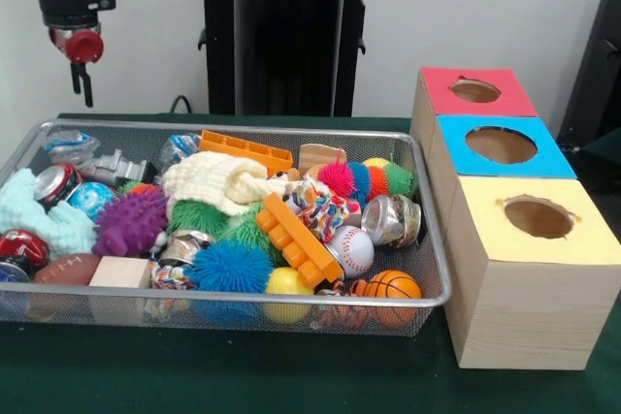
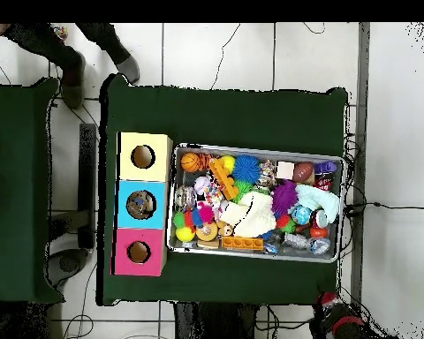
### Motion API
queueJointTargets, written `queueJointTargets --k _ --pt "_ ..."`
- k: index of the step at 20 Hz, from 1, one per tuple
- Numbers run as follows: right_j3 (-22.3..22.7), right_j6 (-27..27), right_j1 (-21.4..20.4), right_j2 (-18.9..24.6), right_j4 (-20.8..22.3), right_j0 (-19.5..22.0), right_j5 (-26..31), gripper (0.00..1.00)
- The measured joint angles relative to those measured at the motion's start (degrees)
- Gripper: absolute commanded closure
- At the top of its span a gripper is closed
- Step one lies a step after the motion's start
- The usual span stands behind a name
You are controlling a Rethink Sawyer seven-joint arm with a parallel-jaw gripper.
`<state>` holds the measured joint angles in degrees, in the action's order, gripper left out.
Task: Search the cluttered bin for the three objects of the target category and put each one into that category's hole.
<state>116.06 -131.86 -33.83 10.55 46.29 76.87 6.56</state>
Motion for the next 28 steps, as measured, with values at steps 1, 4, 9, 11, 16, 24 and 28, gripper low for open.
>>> queueJointTargets --k 1,4,9,11,16,24,28 --pt "0.0 0.0 0.1 -0.2 0.3 -0.4 0.0 0.0" --pt "0.7 0.0 -0.1 -0.5 1.1 -1.2 0.0 0.0" --pt "7.0 0.0 -7.0 3.6 0.8 2.8 0.4 0.0" --pt "11.3 0.2 -12.6 7.4 -1.3 7.1 1.2 0.0" --pt "17.1 0.6 -21.6 13.4 -5.3 13.7 3.9 0.0" --pt "20.5 1.0 -29.1 19.7 -7.6 14.0 9.1 0.0" --pt "18.2 1.0 -26.2 19.8 -2.5 6.4 10.3 0.0"
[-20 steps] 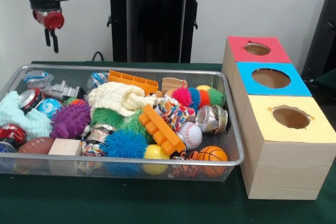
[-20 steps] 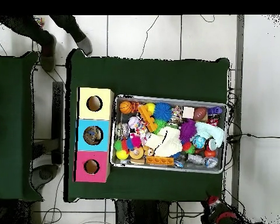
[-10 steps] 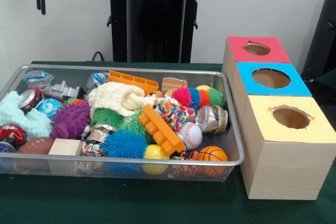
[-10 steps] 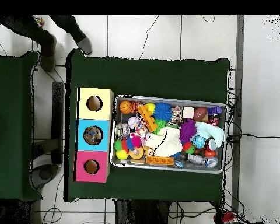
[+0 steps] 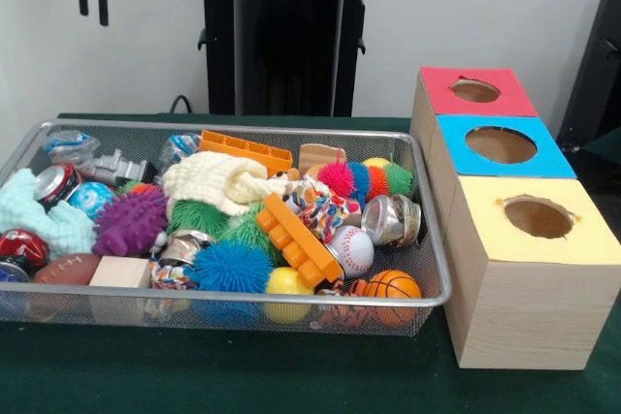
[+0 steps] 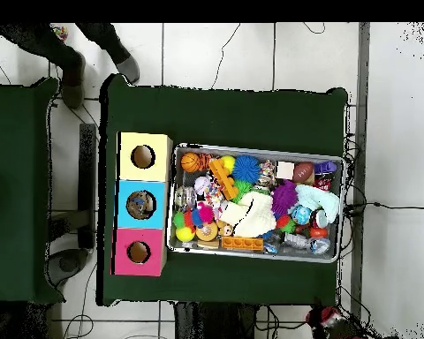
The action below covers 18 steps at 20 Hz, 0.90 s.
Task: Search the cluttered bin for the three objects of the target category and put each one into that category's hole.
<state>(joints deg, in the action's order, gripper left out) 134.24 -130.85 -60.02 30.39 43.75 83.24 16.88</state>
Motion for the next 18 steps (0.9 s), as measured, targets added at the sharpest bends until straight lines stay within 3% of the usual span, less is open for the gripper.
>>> queueJointTargets --k 4,6,9,12,18 --pt "-2.1 0.3 3.8 1.6 3.1 -2.3 0.8 0.0" --pt "-4.1 2.1 8.1 4.3 4.9 -2.0 2.7 0.0" --pt "-5.5 4.7 11.0 6.4 5.4 -1.3 4.9 0.0" --pt "-8.0 11.7 15.4 9.6 5.5 0.3 10.3 0.0" --pt "-12.5 22.9 19.8 12.3 5.5 1.1 17.4 0.0"
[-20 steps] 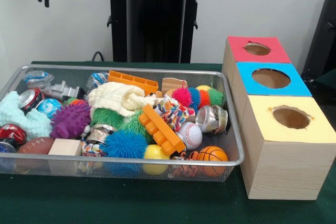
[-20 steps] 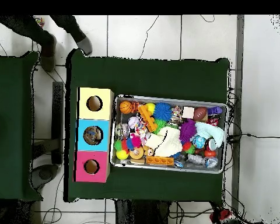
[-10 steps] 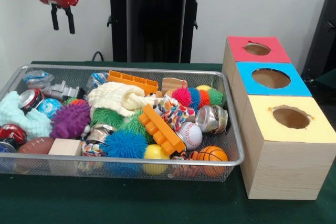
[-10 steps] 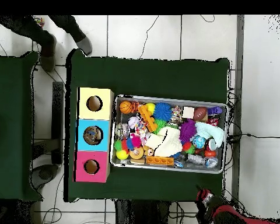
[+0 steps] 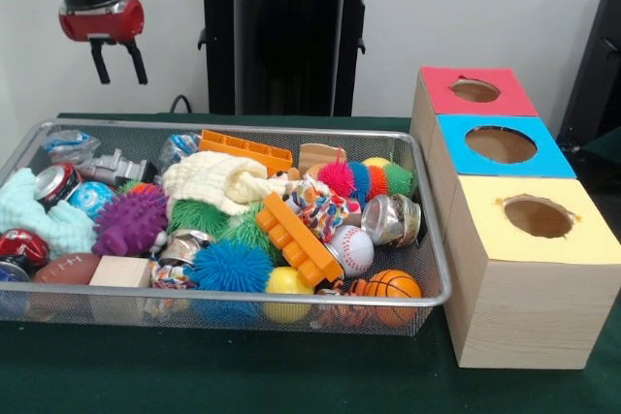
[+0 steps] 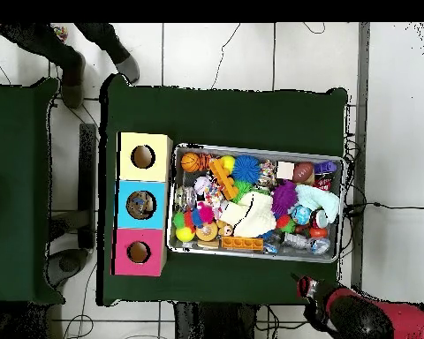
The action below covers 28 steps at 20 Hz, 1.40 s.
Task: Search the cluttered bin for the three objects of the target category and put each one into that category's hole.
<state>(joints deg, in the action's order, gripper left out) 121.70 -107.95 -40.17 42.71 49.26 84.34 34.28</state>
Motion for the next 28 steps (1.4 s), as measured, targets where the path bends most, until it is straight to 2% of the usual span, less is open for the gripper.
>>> queueJointTargets --k 3,7,9,19,28 --pt "-3.6 5.3 2.2 1.0 0.0 -0.4 2.4 0.0" --pt "-6.9 8.2 3.8 1.7 0.0 -1.1 3.2 0.0" --pt "-10.0 9.8 5.0 2.1 -0.3 -2.2 3.5 0.0" --pt "-19.7 10.4 7.0 2.1 -1.1 -7.8 4.4 0.0" --pt "-24.6 10.4 7.0 2.0 -1.1 -12.5 4.8 0.0"
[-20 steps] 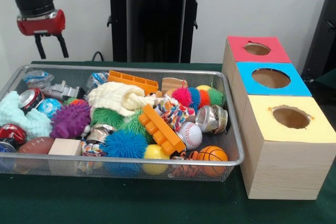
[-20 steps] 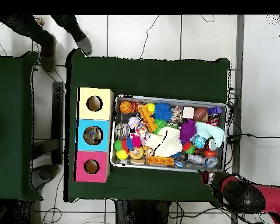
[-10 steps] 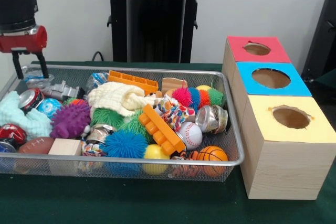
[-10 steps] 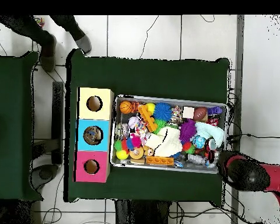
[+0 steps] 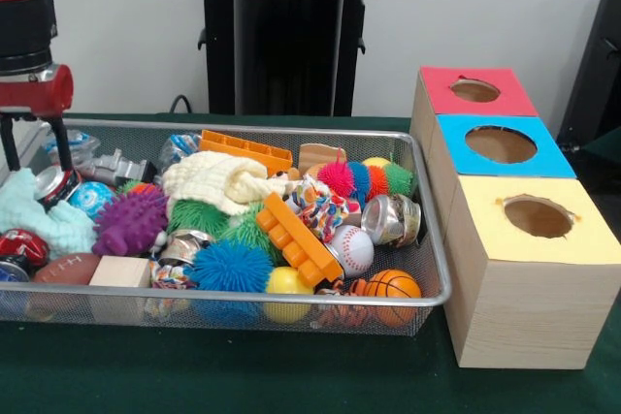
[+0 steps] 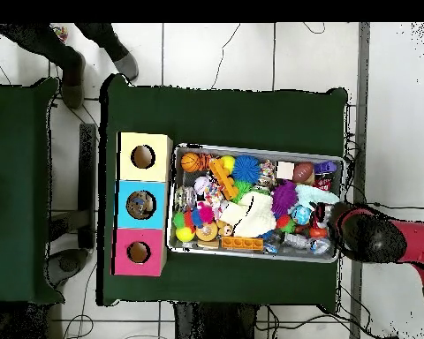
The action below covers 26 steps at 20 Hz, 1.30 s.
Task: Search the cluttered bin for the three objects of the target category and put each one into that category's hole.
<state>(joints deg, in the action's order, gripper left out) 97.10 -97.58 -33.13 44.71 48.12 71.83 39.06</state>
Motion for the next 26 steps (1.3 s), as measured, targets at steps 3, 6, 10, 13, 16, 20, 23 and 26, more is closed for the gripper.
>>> queueJointTargets --k 3,6,10,13,16,20,23,26 --pt "-0.2 0.0 -0.2 -0.3 0.0 -1.0 0.0 0.0" --pt "0.3 0.0 -0.7 -0.9 0.1 -1.2 -0.2 0.0" --pt "1.8 0.0 -1.7 -2.0 0.2 -1.0 -1.1 0.0" --pt "4.5 0.0 -2.7 -3.2 0.4 0.2 -3.4 0.0" --pt "6.5 0.0 -3.2 -3.8 0.7 1.6 -5.0 0.0" --pt "9.5 0.0 -3.3 -4.1 1.5 4.6 -7.1 0.0" --pt "11.1 0.0 -3.3 -4.7 2.5 6.6 -8.2 0.0" --pt "11.8 0.0 -3.1 -5.4 3.7 7.5 -8.8 0.0"
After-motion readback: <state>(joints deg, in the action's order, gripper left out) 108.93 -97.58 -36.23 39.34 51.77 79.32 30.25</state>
